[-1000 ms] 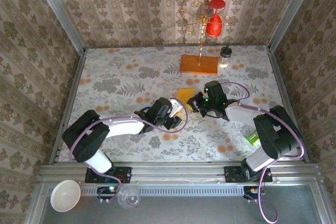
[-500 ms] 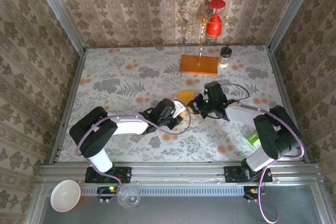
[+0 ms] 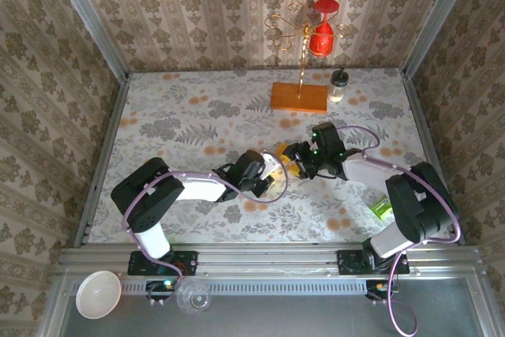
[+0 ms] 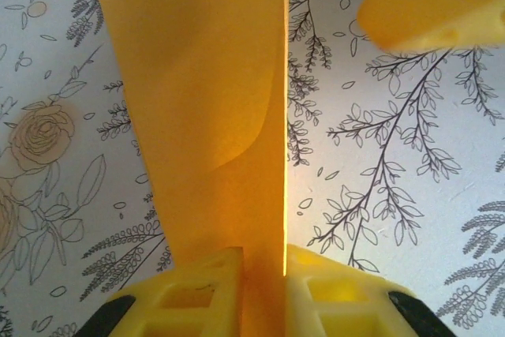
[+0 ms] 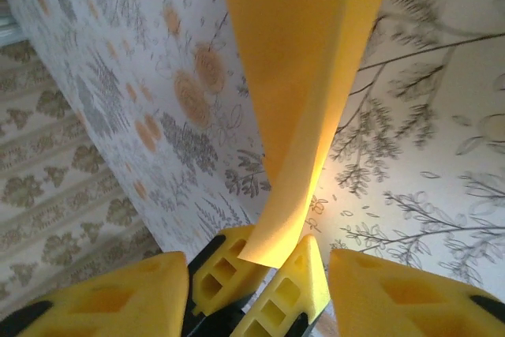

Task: Fold a paper plane with a square sheet of paper (pick it up from the middle)
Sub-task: Fold the wing for the fifth time at the center of the table.

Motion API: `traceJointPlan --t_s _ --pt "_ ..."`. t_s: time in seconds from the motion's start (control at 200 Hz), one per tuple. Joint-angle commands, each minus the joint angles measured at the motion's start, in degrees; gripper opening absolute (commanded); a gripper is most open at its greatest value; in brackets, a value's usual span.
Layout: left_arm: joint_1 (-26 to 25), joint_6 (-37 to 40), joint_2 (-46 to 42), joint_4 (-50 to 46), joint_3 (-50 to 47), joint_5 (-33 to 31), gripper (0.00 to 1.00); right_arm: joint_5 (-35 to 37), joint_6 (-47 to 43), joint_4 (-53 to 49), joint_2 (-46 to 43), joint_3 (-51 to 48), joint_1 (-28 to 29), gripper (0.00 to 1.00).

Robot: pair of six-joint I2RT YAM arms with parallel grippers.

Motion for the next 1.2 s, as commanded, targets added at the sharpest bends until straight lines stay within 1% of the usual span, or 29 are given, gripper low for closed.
traceJointPlan --t_s 0.0,0.135,0.23,0.345,0.6,0.715,0.875,1.045,1.13,1.145,1.195 --pt "0.77 -2.37 0.39 1.96 0.53 3.37 0.19 2.39 -3.88 -5.73 -3.95 0.46 -2.22 0.58" --pt "2.20 -4.14 0.55 2.24 0.50 7.19 0.18 4.46 -7.36 -9.85 -6.22 0.28 -4.30 0.61" --pt "4.12 -6.92 0.47 1.98 0.74 11.54 0.15 5.03 -9.51 -11.06 -6.77 -0.28 -5.23 0.62" --pt "7.34 -11.50 0.53 1.37 1.52 18.96 0.11 5.84 -13.49 -11.01 -6.95 -1.11 -5.69 0.64" --pt "11.86 -20.34 3.50 0.53 3.69 30.03 0.09 4.67 -24.14 -8.40 -5.08 -1.82 -5.65 0.68" --pt "12.63 -23.09 4.90 0.22 4.75 32.20 0.08 4.79 -26.97 -8.83 -3.49 -1.04 -5.16 0.69" --pt "13.19 -25.69 6.93 -1.01 6.19 33.99 0.08 4.78 -28.22 -7.90 -1.76 -0.39 -4.17 0.70" --pt "14.07 -29.56 8.51 -0.03 6.73 36.24 0.07 4.48 -30.12 -8.26 1.22 1.80 -2.26 0.70" --pt "14.46 -31.86 8.64 0.52 6.79 36.29 0.07 4.61 -30.78 -7.99 2.39 2.68 -1.75 0.69" --pt "14.48 -32.30 8.63 0.69 6.75 37.75 0.06 4.55 -30.94 -7.87 2.56 2.77 -1.70 0.69" --pt "14.64 -33.63 8.60 0.92 6.74 38.26 0.06 4.52 -31.34 -7.77 3.24 3.44 -1.53 0.69"
